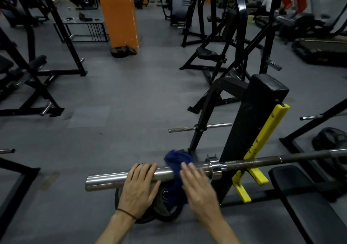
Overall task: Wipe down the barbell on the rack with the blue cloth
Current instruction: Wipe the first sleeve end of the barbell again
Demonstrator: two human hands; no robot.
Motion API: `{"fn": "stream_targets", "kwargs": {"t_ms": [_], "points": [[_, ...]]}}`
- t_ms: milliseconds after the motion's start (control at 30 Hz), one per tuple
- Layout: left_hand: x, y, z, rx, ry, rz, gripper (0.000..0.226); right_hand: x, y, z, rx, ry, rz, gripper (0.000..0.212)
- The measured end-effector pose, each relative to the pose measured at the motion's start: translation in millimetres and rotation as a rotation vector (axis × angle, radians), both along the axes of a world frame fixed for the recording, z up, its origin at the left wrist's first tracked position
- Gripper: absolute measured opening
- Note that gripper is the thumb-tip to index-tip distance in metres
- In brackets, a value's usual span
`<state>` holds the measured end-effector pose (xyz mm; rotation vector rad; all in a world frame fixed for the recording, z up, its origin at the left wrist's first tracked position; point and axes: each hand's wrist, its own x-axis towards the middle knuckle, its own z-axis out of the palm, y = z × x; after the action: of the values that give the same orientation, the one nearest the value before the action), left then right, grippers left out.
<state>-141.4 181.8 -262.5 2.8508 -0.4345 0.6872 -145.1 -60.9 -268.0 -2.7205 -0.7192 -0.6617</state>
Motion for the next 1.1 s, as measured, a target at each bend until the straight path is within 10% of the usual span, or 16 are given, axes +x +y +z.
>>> {"fn": "stream_targets", "kwargs": {"t_ms": [200, 300, 467, 667, 767, 867, 1000, 1100], "points": [[7, -4, 1, 0.029, 0.075, 0.087, 0.081, -14, 30, -5, 0.206, 0.061, -0.113, 0.048], [17, -5, 8, 0.044, 0.050, 0.069, 0.061, -14, 37, -2, 0.083, 0.045, 0.123, 0.048], [30, 2, 22, 0.153, 0.190, 0.011, 0.051, 2, -25, 4, 0.111, 0.013, -0.237, 0.054], [46, 9, 33, 0.178, 0.420, 0.005, 0.050, -10, 25, -1, 0.048, 0.027, 0.137, 0.047], [52, 10, 34, 0.201, 0.509, 0.030, 0.056, 5, -12, 4, 0.066, 0.015, -0.079, 0.045], [45, 15, 27, 0.141, 0.313, -0.037, 0.057, 3, -2, 4, 0.213, 0.044, -0.291, 0.046], [38, 15, 17, 0.180, 0.110, -0.121, 0.069, -9, 34, -4, 0.082, 0.012, 0.080, 0.046], [23, 11, 12, 0.162, -0.024, -0.091, 0.076, 11, -8, 4, 0.038, -0.024, -0.047, 0.045]]}}
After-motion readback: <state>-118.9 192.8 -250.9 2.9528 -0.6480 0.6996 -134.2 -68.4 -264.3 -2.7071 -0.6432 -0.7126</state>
